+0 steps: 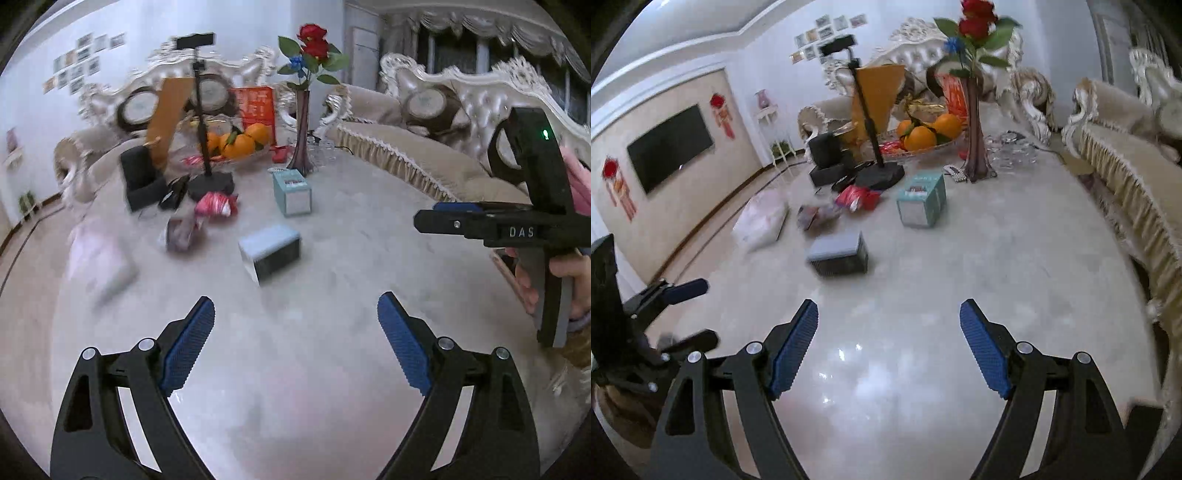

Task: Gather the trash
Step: 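Grasp the holographic box with the left tool while the right tool grasps the teal bear box, then lower both boxes over the wastebasket and open both tools to drop them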

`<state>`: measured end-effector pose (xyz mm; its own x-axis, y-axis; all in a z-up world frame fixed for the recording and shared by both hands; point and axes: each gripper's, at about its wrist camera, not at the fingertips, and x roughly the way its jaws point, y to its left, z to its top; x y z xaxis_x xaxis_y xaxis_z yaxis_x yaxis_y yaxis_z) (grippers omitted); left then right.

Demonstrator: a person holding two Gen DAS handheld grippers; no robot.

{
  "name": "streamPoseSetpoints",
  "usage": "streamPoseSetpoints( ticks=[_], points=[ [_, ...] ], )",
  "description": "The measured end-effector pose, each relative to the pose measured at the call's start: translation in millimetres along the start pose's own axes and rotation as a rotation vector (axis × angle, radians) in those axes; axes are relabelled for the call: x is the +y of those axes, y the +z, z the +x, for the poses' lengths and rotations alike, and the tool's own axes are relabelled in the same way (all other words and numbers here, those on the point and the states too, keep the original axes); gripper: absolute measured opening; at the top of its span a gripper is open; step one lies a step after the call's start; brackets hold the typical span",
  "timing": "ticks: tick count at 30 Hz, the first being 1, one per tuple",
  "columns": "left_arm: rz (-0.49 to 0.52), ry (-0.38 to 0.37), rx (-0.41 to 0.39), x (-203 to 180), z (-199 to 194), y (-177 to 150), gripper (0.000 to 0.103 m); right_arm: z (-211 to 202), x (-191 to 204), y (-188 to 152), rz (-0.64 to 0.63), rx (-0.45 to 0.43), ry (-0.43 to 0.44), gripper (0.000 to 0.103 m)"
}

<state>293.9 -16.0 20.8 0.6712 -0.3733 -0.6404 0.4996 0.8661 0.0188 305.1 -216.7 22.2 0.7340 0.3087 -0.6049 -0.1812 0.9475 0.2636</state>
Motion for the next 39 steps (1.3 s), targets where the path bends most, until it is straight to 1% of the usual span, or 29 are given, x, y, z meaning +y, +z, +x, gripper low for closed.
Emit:
streamPoseSetpoints(
  ticks=[2, 4, 6, 8, 11, 15, 16, 18, 19, 20, 21, 22, 23, 24, 26, 29, 32, 33, 35, 39],
  points=[
    [0.028, 0.0, 0.023, 9.8, 24.7, 16.5, 0.088, 24.6, -9.6, 16.8, 0.057, 0.022, -0.027, 0.075],
    [0.069, 0.008, 0.076, 15.0, 59.8, 31.9, 0.088, 54.4, -20.0, 34.4, 0.104, 0.058, -0.075, 0.075],
    [0.119, 0.025, 0.117, 15.1, 87.0, 37.9, 0.088, 79.4, -22.3, 52.0, 0.106, 0.085, -0.13, 0.075],
    [0.165, 0.033, 0.127, 11.4, 104.6, 41.7, 0.088, 104.6, -19.9, 66.7, 0.09, 0.108, -0.162, 0.075],
    [0.189, -0.001, 0.144, 10.0, 126.3, 50.7, 0.088, 137.9, -16.9, 84.8, 0.107, 0.152, -0.196, 0.075],
    [0.209, -0.021, 0.167, 9.6, 153.9, 57.2, 0.088, 167.1, -16.6, 93.8, 0.157, 0.186, -0.22, 0.075],
    [0.202, -0.025, 0.185, 9.9, 162.3, 57.2, 0.088, 176.9, -16.5, 94.2, 0.148, 0.204, -0.232, 0.075],
    [0.194, -0.008, 0.23, 11.7, 180.3, 52.7, 0.088, 189.9, -14.9, 93.4, 0.113, 0.228, -0.264, 0.075],
    [0.193, -0.01, 0.244, 10.4, 183.5, 49.8, 0.088, 195.8, -15.7, 91.1, 0.095, 0.239, -0.281, 0.075],
    [0.195, -0.02, 0.255, 8.8, 186.7, 46.5, 0.088, 197.5, -16.8, 89.1, 0.091, 0.239, -0.278, 0.075],
    [0.177, -0.024, 0.233, 9.4, 185.2, 44.6, 0.084, 199.0, -18.7, 86.6, 0.089, 0.238, -0.271, 0.075],
    [0.158, -0.035, 0.24, 10.9, 184.6, 43.7, 0.078, 198.1, -21.1, 83.7, 0.084, 0.229, -0.274, 0.068],
    [0.124, -0.064, 0.242, 12.5, 183.0, 44.3, 0.068, 196.6, -20.6, 82.5, 0.065, 0.215, -0.285, 0.057],
    [0.111, -0.05, 0.249, 12.9, 182.1, 43.5, 0.068, 193.2, -20.5, 80.9, 0.039, 0.211, -0.314, 0.048],
    [0.095, -0.057, 0.258, 12.4, 177.7, 40.5, 0.067, 189.4, -22.9, 79.6, 0.057, 0.222, -0.273, 0.047],
    [0.071, -0.031, 0.256, 12.1, 166.9, 33.5, 0.067, 171.1, -28.1, 78.5, 0.076, 0.19, -0.247, 0.047],
    [0.012, -0.03, 0.224, 14.0, 147.2, 29.1, 0.067, 145.8, -33.2, 76.6, 0.094, 0.165, -0.224, 0.047],
    [-0.006, -0.04, 0.201, 13.5, 135.8, 28.5, 0.067, 135.7, -33.4, 75.0, 0.094, 0.156, -0.211, 0.047],
    [-0.012, -0.054, 0.161, 7.7, 109.6, 27.0, 0.067, 117.9, -32.2, 71.0, 0.087, 0.139, -0.189, 0.047],
    [-0.011, -0.038, 0.111, -1.9, 61.9, 21.7, 0.067, 76.8, -24.7, 52.7, 0.063, 0.099, -0.107, 0.047]
  ],
)
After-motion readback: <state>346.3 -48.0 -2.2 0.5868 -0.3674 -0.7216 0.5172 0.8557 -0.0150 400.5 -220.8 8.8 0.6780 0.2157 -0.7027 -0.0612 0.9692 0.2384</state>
